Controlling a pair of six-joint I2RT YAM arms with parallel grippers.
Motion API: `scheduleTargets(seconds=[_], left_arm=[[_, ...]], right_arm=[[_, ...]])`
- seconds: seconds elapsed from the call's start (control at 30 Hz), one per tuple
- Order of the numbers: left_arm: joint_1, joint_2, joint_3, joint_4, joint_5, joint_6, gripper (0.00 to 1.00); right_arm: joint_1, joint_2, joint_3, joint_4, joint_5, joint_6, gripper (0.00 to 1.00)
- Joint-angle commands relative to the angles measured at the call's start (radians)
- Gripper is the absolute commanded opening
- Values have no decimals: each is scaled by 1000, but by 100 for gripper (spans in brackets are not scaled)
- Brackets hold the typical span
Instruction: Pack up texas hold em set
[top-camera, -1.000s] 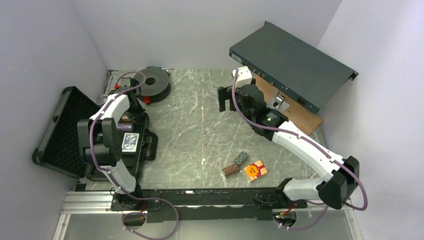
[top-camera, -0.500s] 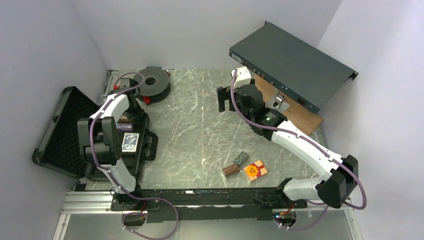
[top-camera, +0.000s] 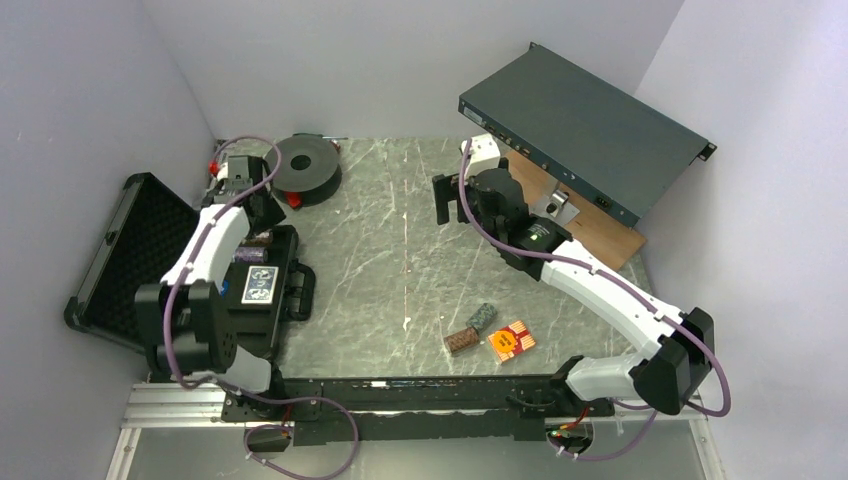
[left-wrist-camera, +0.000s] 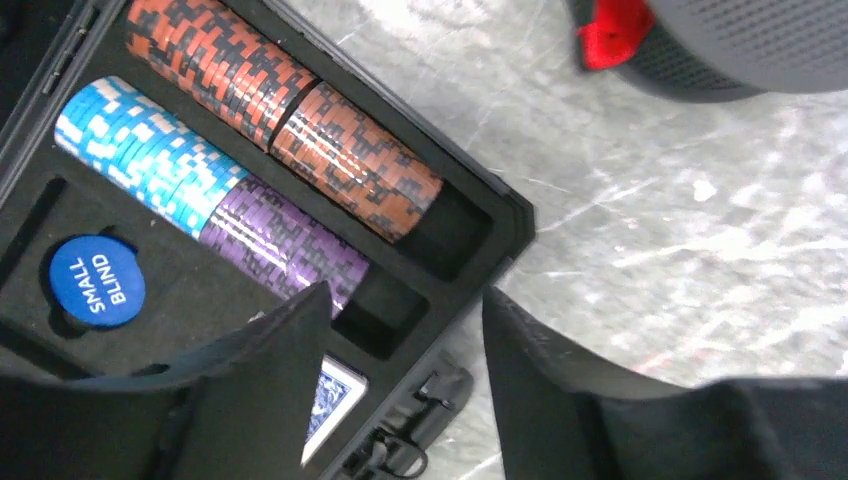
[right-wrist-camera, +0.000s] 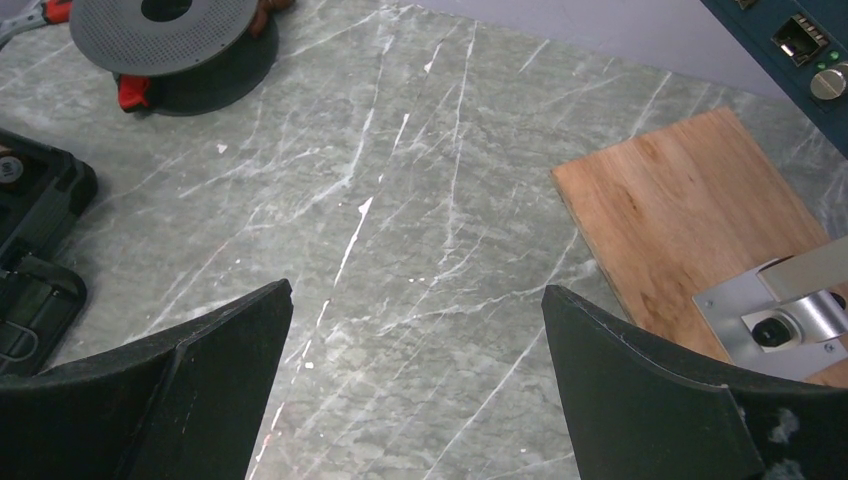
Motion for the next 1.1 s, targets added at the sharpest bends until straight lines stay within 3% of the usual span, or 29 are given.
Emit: scheduleTargets(seconds=[0.0,0.1,0.3,0.43,0.6,0.8,1.07], left_arm=[[-46,-137,36,-41,-65,8,74],[-57,-195,67,-90,-55,25,89],[-124,-312,115,-196,-6,115,98],[-126,-427,84,-207,50,213,100],[-126,-624,-69,-81,167,345,100],[-125,-777,-210,15,84,376,100],[-124,-865,-235,-11,-38,315,100]], right_arm=[[-2,8,3,42,20,-1,100],[-2,19,3,43,16,2,100],[-2,45,17,32,-23,17,100],[-3,76,38,29,-99,56,100],[-2,142,76,49,-249,147,100],[25,315,148,138,-573,258,100],[133,638,356,161,-772,139,99]])
